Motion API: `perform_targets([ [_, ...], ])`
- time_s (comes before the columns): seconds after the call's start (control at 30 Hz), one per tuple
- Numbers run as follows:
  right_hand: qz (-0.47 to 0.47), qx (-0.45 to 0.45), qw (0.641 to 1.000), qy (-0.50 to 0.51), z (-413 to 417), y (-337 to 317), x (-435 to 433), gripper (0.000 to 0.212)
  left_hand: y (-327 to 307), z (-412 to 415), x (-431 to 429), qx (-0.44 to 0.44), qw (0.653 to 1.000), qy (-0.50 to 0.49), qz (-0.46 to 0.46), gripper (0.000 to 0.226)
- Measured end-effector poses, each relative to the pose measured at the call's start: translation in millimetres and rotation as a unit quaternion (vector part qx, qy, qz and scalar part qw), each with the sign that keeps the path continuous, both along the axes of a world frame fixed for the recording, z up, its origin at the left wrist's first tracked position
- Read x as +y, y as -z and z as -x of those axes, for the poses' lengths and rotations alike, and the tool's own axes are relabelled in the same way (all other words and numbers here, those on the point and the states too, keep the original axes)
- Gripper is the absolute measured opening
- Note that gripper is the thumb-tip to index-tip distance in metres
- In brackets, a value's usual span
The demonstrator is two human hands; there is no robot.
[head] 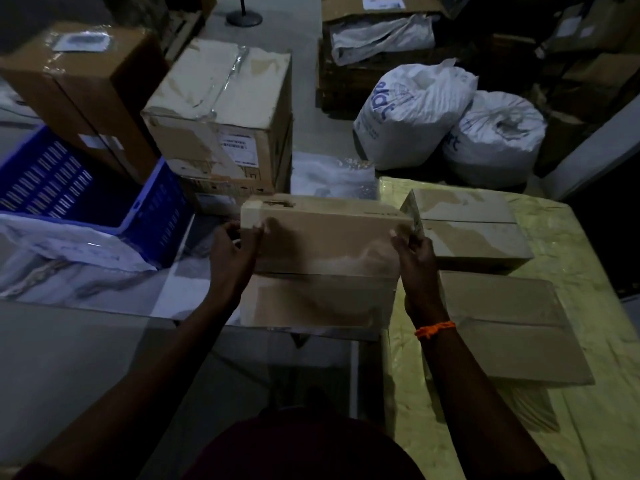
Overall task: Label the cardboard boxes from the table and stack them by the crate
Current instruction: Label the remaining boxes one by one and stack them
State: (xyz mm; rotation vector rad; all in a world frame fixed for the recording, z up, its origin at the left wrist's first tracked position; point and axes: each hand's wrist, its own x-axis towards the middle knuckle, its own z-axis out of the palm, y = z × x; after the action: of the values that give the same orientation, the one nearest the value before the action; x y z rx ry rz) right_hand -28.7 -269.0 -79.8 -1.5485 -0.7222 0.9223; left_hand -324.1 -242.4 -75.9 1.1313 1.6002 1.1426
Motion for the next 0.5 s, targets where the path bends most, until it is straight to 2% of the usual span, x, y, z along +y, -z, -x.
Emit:
perform_targets([
  [0.1,-0.004,-0.010,1.000,0.015,4,-7,-10,0.056,3,1,-9,0.003,1.000,0.004,-0.006,0.058],
  [0.17,-0.004,-0.003,1.000,0.020,5,-5,-16,0.051,11,4,-16,0.020,1.000,0.010,-0.004,0.068],
  [0.33,0.014,-0.037,0.998,0.038,8,8,-36,0.040,26,8,-34,0.029,1.000,0.008,0.006,0.043],
  [0.5,0.023,-0.052,0.997,0.056,16,24,-61,0.042,39,14,-56,0.068,0.997,0.019,-0.013,0.058],
])
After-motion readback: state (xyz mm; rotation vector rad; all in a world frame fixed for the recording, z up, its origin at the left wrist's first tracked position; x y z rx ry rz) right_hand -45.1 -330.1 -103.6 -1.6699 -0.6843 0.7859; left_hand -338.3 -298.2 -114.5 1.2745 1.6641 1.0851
